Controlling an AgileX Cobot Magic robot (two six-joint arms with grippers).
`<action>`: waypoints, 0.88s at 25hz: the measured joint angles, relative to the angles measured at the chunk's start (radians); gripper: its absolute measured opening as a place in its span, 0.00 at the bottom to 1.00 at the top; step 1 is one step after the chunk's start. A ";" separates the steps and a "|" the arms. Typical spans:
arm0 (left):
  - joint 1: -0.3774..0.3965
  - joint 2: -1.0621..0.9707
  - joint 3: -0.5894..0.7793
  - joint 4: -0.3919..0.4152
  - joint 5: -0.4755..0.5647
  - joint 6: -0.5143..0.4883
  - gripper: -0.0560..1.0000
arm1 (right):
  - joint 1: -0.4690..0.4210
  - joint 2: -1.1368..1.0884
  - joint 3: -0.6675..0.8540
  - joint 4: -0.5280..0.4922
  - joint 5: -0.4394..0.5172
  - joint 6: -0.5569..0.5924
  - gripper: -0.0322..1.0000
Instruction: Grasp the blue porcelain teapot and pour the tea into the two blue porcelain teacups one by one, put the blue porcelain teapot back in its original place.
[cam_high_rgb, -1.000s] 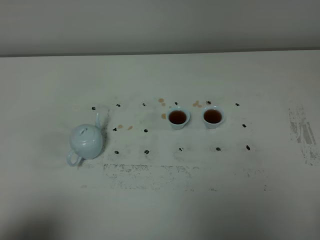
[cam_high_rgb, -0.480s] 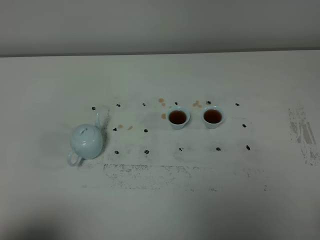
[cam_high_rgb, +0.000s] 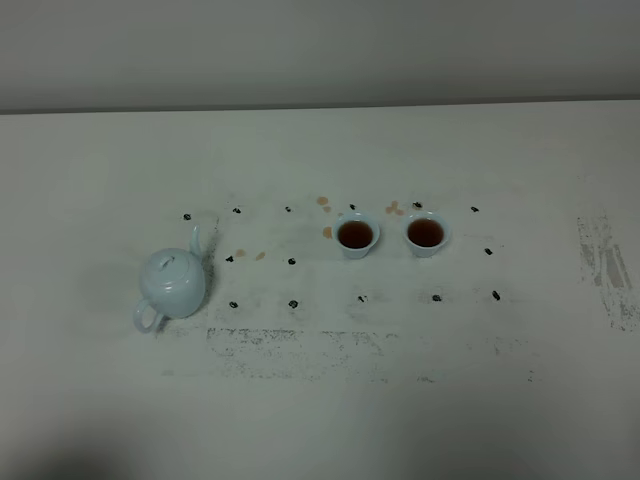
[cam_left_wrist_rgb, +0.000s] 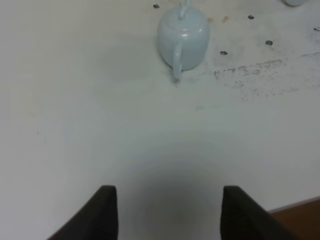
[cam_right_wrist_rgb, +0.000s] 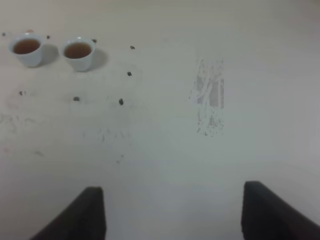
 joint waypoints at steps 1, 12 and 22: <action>0.000 0.000 0.000 0.000 0.000 0.000 0.48 | 0.000 0.000 0.000 0.000 0.000 0.000 0.57; 0.000 0.000 0.000 0.000 0.000 0.000 0.48 | 0.000 0.000 0.000 0.000 0.000 0.000 0.57; 0.000 -0.001 0.000 0.000 0.000 0.000 0.48 | 0.000 0.000 0.000 0.000 0.000 0.000 0.57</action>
